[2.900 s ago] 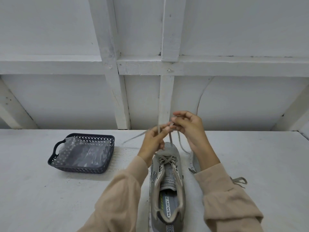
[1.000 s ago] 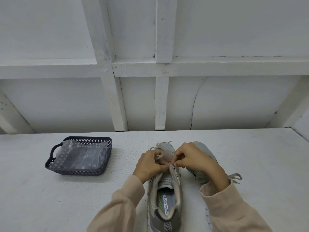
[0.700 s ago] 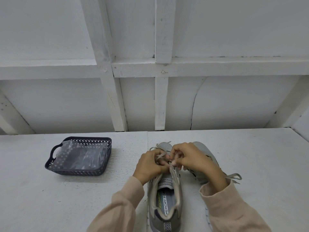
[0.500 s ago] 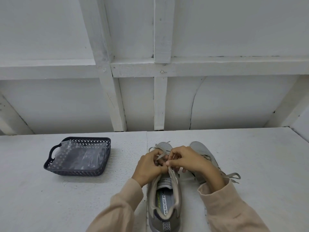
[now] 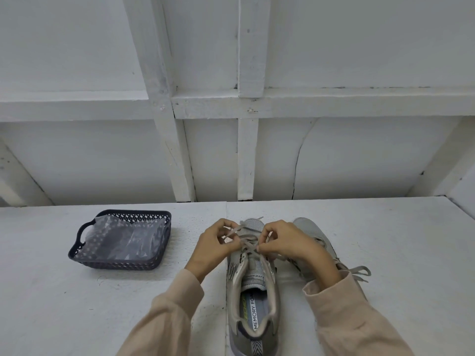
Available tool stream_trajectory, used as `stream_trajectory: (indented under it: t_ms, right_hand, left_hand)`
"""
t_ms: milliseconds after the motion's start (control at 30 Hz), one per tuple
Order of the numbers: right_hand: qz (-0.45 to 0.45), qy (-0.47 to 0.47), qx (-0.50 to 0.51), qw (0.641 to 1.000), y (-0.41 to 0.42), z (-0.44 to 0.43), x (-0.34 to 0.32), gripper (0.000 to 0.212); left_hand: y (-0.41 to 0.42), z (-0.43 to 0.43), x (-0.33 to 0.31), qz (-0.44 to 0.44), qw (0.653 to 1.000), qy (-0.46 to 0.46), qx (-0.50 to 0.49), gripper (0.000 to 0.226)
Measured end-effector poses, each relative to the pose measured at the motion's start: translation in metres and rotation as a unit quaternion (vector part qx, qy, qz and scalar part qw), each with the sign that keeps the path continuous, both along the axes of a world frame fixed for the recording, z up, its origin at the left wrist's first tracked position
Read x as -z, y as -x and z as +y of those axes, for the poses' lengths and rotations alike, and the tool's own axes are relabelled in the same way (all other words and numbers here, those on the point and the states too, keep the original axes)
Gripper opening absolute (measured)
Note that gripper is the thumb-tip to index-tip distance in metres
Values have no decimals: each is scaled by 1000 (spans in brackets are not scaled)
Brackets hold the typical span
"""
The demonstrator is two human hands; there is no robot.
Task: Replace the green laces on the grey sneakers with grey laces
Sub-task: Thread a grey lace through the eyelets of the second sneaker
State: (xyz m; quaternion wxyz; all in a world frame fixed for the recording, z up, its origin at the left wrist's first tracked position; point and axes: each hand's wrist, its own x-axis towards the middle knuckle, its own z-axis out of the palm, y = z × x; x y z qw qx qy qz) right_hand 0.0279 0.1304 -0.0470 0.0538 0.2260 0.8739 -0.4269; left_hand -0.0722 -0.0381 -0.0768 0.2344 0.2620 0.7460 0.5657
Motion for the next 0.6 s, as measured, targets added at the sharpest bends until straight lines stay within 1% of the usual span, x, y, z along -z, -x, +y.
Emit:
stream_trajectory:
  t_ms: [67,100,167,200,233,267,333,400,467,533,600]
  right_hand:
    - [49,-55,29,997,6,3,0,10]
    - [82,-81,34,993,9,5,-1,18]
    - [141,-90,-16,986,18,7,-2,41]
    - [152,-88,-55,983,22,5,-3,46]
    - [149,-85,-83,982,28,4,-2,42]
    - [140,-81,-91,983,31,2,-2,30]
    - [135,-79,-77,985,35,3,-3,6]
    - [138,-80,-56,986,32,8,-3,13]
    - [120,-75,-51,989,26,15,-4,20]
    - [110,-49,-48,992,20,20,-4,24]
    - [113,-5,-42,993,17,20,-7,25]
  left_hand:
    - [0,-1,0,0,1000,-9,21,22]
    - [1,-1,-2,-1,999,-22,23,17]
    - [-1,-1,-11,-4,997,-71,25,7]
    - [-3,1,-15,-11,995,-100,26,6]
    - [-4,2,-20,-22,991,-130,20,6]
    - [-4,4,-23,-39,986,-164,5,6]
    - [0,5,-27,-89,965,-240,-56,7]
    - [9,3,-28,-145,930,-308,-142,8]
    - [19,-2,-28,-174,903,-327,-219,10]
    - [27,-7,-24,-191,894,-308,-264,10]
    - [32,-9,-15,-203,905,-252,-275,4]
